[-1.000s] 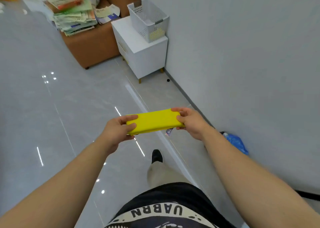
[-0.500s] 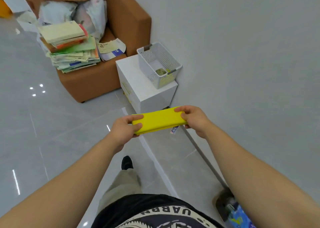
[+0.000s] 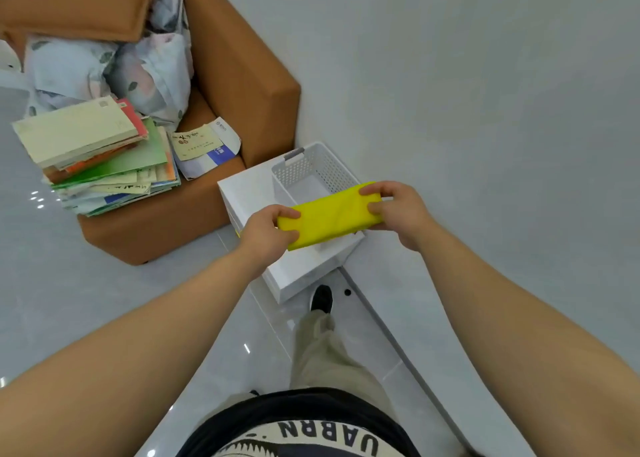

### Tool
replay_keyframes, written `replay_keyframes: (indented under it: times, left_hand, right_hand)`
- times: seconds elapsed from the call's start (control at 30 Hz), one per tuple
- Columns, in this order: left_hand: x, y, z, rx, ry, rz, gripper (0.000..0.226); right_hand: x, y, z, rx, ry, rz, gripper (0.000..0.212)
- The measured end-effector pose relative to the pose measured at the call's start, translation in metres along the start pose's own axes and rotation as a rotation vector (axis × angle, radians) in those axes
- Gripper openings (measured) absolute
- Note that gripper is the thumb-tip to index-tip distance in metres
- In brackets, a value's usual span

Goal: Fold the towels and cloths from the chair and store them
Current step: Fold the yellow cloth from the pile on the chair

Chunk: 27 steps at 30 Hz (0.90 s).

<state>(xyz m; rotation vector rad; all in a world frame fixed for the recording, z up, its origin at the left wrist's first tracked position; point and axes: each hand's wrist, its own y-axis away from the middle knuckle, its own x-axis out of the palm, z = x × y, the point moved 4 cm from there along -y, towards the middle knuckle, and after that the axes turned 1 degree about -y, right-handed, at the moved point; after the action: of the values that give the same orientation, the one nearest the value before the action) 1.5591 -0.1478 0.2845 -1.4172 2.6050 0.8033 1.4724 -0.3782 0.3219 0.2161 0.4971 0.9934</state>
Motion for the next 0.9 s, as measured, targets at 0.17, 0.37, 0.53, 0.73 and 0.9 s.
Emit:
replay_keyframes:
  times: [0.17, 0.37, 0.53, 0.73, 0.9]
  left_hand:
    - [0.004, -0.109, -0.019, -0.043, -0.086, -0.096, 0.032]
    - [0.03, -0.232, -0.025, -0.191, -0.395, -0.138, 0.039]
    - [0.072, -0.307, -0.002, -0.281, -0.728, -0.067, 0.037]
    - [0.101, -0.376, 0.061, -0.442, -0.885, 0.092, 0.047]
    - [0.114, -0.412, 0.105, -0.514, -0.973, 0.129, 0.055]
  right_hand:
    - [0.009, -0.143, 0.024, 0.079, 0.004, 0.071, 0.033]
    - [0.035, -0.295, 0.011, -0.187, 0.801, 0.219, 0.036]
    - [0.089, -0.358, -0.021, -0.435, 1.324, 0.389, 0.036]
    - [0.14, -0.401, -0.091, -0.474, 1.587, 0.507, 0.035]
    - [0.157, -0.42, -0.134, -0.307, 1.561, 0.494, 0.037]
